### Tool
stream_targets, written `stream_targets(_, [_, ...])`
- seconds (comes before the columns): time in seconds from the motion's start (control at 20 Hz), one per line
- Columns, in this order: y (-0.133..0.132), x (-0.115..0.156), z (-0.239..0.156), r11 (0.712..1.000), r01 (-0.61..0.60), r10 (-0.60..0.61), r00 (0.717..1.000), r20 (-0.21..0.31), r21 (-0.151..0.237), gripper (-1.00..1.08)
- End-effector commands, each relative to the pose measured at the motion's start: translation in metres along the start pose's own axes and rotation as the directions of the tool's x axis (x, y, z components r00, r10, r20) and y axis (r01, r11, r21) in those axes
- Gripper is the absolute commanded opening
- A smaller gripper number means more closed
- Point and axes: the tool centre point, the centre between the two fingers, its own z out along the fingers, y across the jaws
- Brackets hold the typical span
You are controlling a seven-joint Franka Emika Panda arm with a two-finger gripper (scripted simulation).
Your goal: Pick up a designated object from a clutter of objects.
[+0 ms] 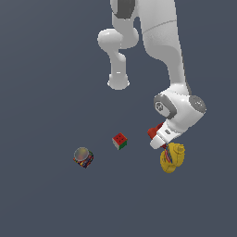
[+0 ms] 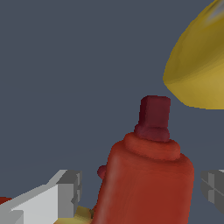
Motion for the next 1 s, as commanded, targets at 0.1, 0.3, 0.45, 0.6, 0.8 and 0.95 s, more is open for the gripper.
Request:
stream_targets(0.1, [-0.0004,-0.0002,0.0095,1.0,0.001,-0.001,1.0,0.0,0.0,1.08])
stream_targets(0.3, [-0.0004,-0.0002,0.0095,1.0,0.001,-0.001,1.0,0.0,0.0,-1.0])
stream_targets(0.45, [-0.0004,-0.0002,0.0095,1.0,0.001,-0.001,1.0,0.0,0.0,-1.0])
stream_targets(0.6, [-0.0004,-0.0002,0.0095,1.0,0.001,-0.001,1.0,0.0,0.0,-1.0])
stream_targets(0.8, [0.0009,-0.0013,0.0062,1.0,0.002,-0.002,1.0,-0.001,-0.001,-1.0])
stream_targets(0.95, [0.0042,-0.0042,0.0,1.0,0.002,-0.002,1.0,-0.001,-0.001,-1.0])
